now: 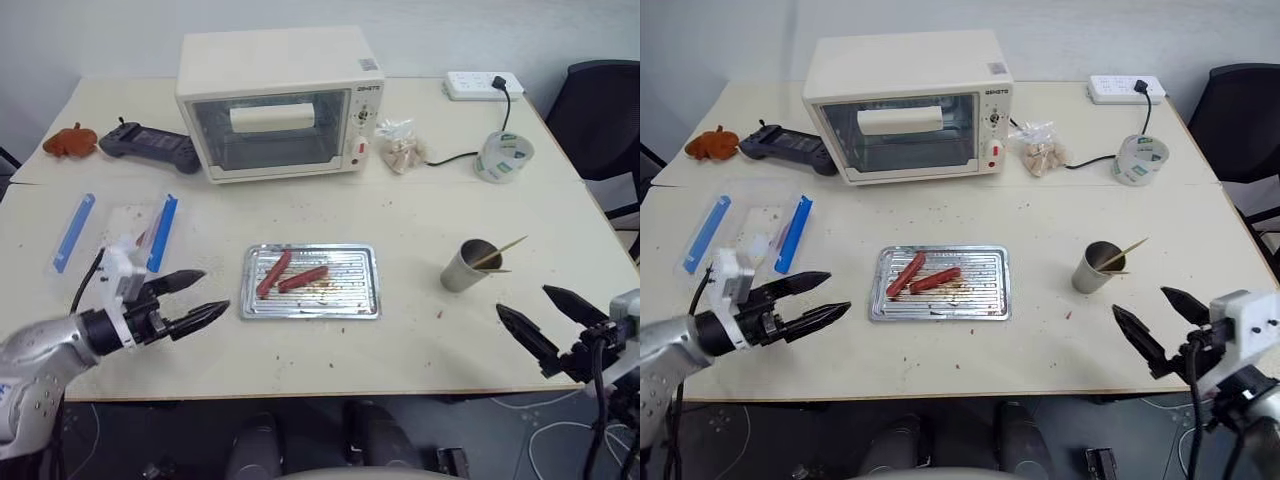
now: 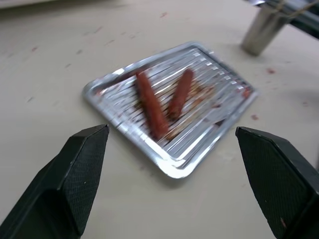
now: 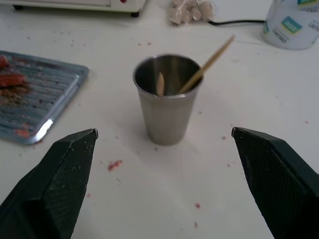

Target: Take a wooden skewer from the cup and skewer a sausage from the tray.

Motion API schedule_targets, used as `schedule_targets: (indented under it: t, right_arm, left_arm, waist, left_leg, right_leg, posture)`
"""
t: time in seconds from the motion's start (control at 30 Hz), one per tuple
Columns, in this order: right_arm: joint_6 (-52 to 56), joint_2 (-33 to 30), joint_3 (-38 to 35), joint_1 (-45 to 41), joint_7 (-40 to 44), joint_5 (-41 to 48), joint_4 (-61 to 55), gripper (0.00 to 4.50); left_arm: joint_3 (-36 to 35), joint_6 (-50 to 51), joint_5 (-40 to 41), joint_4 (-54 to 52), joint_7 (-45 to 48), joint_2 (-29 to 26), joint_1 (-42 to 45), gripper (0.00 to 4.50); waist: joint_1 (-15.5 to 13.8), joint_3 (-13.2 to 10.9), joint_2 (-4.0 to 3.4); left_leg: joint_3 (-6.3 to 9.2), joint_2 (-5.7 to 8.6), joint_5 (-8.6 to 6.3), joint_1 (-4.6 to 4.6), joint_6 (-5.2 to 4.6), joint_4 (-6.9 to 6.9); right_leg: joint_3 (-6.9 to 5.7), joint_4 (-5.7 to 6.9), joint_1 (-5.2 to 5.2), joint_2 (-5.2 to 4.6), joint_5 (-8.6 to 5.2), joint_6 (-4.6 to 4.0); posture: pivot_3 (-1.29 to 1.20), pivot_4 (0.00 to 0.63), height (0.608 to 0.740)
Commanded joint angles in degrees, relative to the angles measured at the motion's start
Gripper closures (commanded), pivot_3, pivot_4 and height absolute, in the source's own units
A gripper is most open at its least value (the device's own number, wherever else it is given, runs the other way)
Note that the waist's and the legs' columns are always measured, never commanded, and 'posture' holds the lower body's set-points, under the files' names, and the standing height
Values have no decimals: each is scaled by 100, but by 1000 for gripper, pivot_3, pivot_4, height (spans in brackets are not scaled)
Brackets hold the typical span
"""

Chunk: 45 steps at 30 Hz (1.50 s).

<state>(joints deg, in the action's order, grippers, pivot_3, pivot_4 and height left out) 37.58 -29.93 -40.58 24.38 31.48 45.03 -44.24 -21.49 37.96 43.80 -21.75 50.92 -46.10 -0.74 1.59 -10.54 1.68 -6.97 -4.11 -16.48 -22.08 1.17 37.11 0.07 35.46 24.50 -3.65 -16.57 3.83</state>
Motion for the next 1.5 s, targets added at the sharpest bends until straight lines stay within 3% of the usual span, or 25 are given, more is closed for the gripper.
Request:
schedule_targets:
  t: [0.03, 0.3, 0.37, 0.47, 0.57, 0.73, 1.07, 1.27, 1.5]
  right_arm:
    - [23, 138, 120, -131, -475, 334, -299, 0]
    - [-160, 341, 914, -594, -1202, 108, -273, 0]
    - [-256, 380, 1156, -735, -1299, -131, -160, 0]
    - [-397, 490, 1339, -966, -1443, -326, 85, 0]
    - [-505, 550, 1503, -1086, -1456, -480, 257, 553]
    - [-673, 650, 1601, -1170, -1509, -624, 405, 2205]
    - [-873, 728, 1719, -1242, -1515, -752, 565, 2329]
    - [-902, 744, 1709, -1297, -1543, -773, 594, 4138]
    - [-836, 718, 1640, -1320, -1639, -666, 445, 4138]
  left_arm:
    - [407, 232, 405, 42, 548, -182, 707, 195]
    - [1632, 145, 130, 828, 1139, 241, 2590, 195]
    - [1867, 111, 26, 920, 1135, 443, 2857, 195]
    - [2062, 131, -25, 873, 1087, 667, 3028, 195]
    - [2159, 108, -111, 867, 1060, 783, 3102, 178]
    - [2125, 144, -140, 912, 1026, 865, 3217, 178]
    - [2165, 87, -253, 980, 1022, 1003, 3391, 178]
    - [2234, 19, -367, 1058, 1077, 1093, 3492, 178]
    - [2305, -28, -445, 1142, 1097, 1243, 3628, 178]
  waist:
    - [3, 0, 0]
    - [16, 0, 1]
    - [13, 0, 1]
    - [10, 0, 1]
    - [10, 0, 1]
    - [1, 0, 1]
    - [-1, 0, 1]
    - [-1, 0, 1]
    - [-2, 0, 1]
  left_leg:
    - [1, 1, 2, -1, -4, 0]
    - [2, 22, 18, 0, -33, 0]
    - [6, 28, 19, 0, -36, 2]
    - [7, 31, 19, -1, -38, 4]
    - [7, 32, 18, -3, -41, 5]
    - [10, 31, 19, -4, -43, 7]
    - [9, 33, 20, -4, -45, 10]
    - [9, 33, 20, -4, -45, 9]
    - [9, 33, 20, -4, -45, 10]
  right_leg:
    - [0, 0, 0, 1, 1, 1]
    - [5, 9, 4, 12, 30, 54]
    - [-6, 11, 6, 17, 61, 109]
    - [-7, 10, 7, 16, 61, 109]
    - [-6, 10, 8, 16, 63, 113]
    - [-8, 14, 9, 17, 63, 114]
    - [-8, 15, 7, 16, 66, 119]
    - [-8, 15, 8, 17, 66, 119]
    - [-8, 16, 8, 17, 67, 120]
  posture:
    - [0, 150, 740]
    - [0, 150, 740]
    - [0, 150, 740]
    - [0, 150, 740]
    - [0, 150, 740]
    - [0, 150, 740]
    - [0, 150, 740]
    - [0, 150, 740]
    - [0, 150, 740]
